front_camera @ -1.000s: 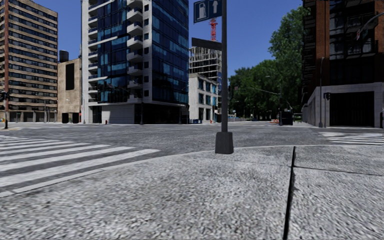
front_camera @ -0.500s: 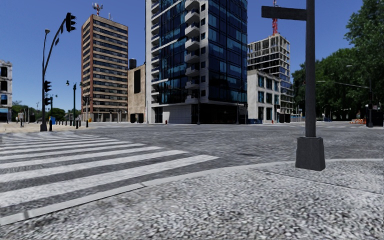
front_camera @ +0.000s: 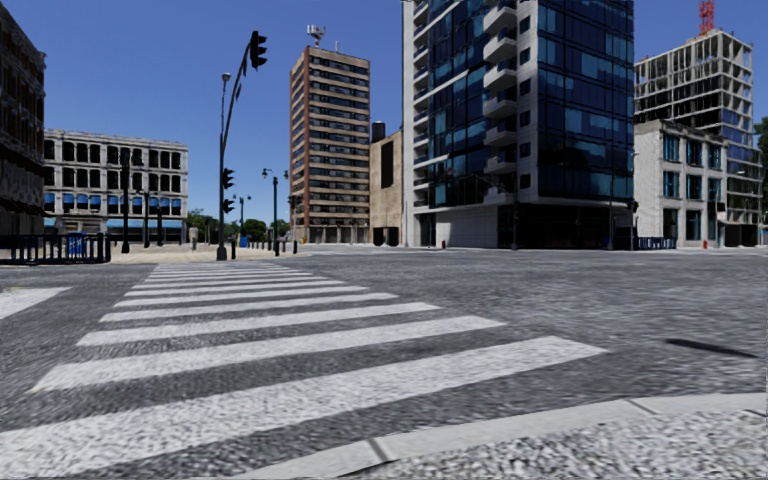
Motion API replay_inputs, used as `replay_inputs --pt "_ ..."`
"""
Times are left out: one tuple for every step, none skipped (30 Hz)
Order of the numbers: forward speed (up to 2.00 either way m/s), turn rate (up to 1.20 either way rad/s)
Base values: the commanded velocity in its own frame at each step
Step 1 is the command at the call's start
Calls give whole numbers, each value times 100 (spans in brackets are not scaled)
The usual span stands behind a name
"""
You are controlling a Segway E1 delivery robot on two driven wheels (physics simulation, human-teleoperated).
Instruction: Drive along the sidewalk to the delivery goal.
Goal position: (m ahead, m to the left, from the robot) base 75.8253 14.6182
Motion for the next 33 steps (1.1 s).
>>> replay_inputs --pt "182 68" --pt "165 68" --pt "158 68" --pt "156 68" --pt "155 68" --pt "155 68" --pt "155 68" --pt "155 68" --pt "154 68" --pt "154 68" --pt "154 68" --pt "154 65" --pt "154 61" --pt "154 59" --pt "154 59" --pt "154 59" --pt "154 59" --pt "154 55" --pt "154 52" --pt "154 50" --pt "154 43" --pt "154 41" --pt "154 39" --pt "154 39" --pt "154 29" --pt "154 0" --pt "154 0" --pt "154 0" --pt "154 0" --pt "154 0" --pt "154 0" --pt "154 0" --pt "154 0"
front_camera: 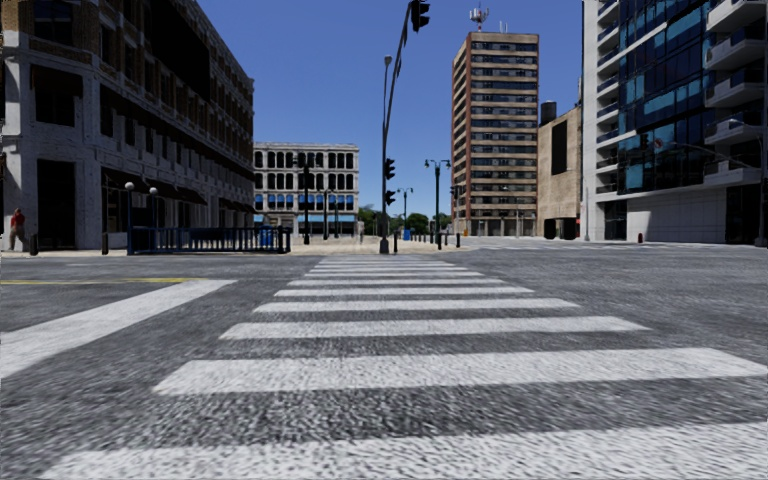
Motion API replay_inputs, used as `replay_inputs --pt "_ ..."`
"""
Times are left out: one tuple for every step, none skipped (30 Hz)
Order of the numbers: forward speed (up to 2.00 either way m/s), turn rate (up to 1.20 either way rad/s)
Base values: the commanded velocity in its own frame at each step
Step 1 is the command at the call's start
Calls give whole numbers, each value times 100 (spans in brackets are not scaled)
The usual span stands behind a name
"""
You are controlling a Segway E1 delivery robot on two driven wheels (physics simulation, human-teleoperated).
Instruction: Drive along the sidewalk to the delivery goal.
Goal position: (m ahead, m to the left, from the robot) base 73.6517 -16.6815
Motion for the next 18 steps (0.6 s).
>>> replay_inputs --pt "154 0" --pt "154 0" --pt "154 0" --pt "154 0" --pt "154 0" --pt "154 0" --pt "154 0" --pt "154 0" --pt "197 0" --pt "197 0" --pt "197 0" --pt "197 0" --pt "197 0" --pt "197 0" --pt "197 0" --pt "197 0" --pt "197 0" --pt "197 0"
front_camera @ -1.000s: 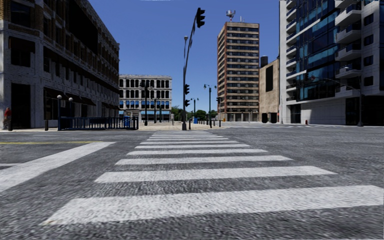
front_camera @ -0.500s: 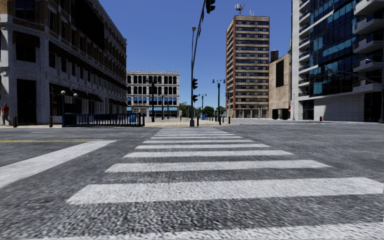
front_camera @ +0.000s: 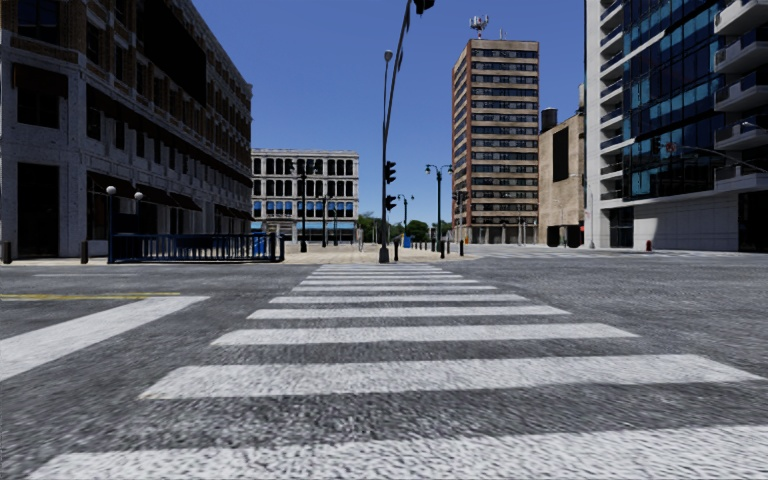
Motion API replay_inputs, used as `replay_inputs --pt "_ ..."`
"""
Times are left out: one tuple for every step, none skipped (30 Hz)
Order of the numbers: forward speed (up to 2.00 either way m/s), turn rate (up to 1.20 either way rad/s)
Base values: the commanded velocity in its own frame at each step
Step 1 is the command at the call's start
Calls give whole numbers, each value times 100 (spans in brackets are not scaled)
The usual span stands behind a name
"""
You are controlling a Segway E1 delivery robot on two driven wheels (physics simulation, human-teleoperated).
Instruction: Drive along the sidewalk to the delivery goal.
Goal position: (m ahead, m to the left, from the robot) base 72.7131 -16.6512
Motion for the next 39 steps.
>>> replay_inputs --pt "197 0" --pt "197 0" --pt "197 0" --pt "197 0" --pt "197 0" --pt "197 0" --pt "197 6" --pt "197 8" --pt "197 14" --pt "197 14" --pt "197 19" --pt "197 21" --pt "197 24" --pt "197 26" --pt "197 26" --pt "197 27" --pt "197 27" --pt "197 27" --pt "197 27" --pt "197 27" --pt "197 23" --pt "197 23" --pt "197 0" --pt "197 0" --pt "197 0" --pt "197 0" --pt "197 0" --pt "197 0" --pt "197 0" --pt "197 0" --pt "197 0" --pt "197 0" --pt "197 0" --pt "197 0" --pt "197 3" --pt "197 3" --pt "197 15" --pt "197 18" --pt "197 23"
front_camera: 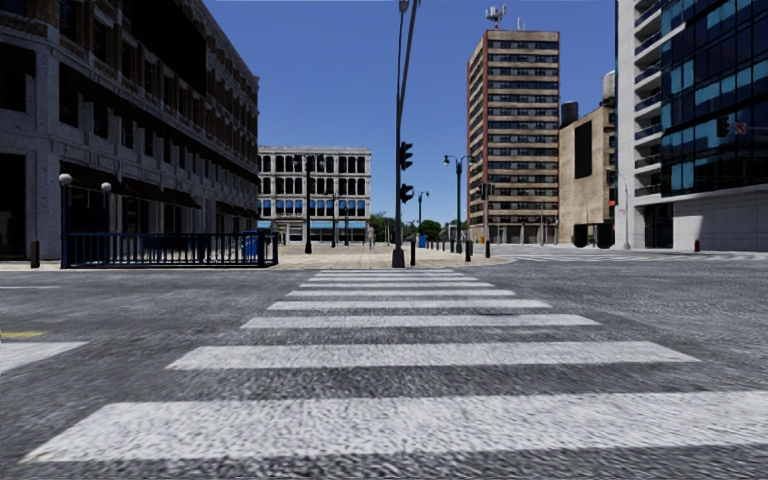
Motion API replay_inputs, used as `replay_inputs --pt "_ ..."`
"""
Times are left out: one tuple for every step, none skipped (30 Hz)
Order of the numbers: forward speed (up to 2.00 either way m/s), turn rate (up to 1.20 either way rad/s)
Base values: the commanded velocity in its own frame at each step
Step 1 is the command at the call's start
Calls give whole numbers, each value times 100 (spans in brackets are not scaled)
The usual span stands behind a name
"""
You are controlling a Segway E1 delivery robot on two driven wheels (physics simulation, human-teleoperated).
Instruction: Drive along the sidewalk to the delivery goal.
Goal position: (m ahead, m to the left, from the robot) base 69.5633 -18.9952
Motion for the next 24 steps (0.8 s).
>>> replay_inputs --pt "197 26" --pt "197 28" --pt "197 28" --pt "197 28" --pt "197 28" --pt "197 28" --pt "197 28" --pt "197 28" --pt "197 28" --pt "197 28" --pt "197 28" --pt "197 28" --pt "197 28" --pt "197 28" --pt "197 28" --pt "197 28" --pt "197 28" --pt "197 28" --pt "197 26" --pt "197 6" --pt "197 0" --pt "197 0" --pt "197 0" --pt "197 0"
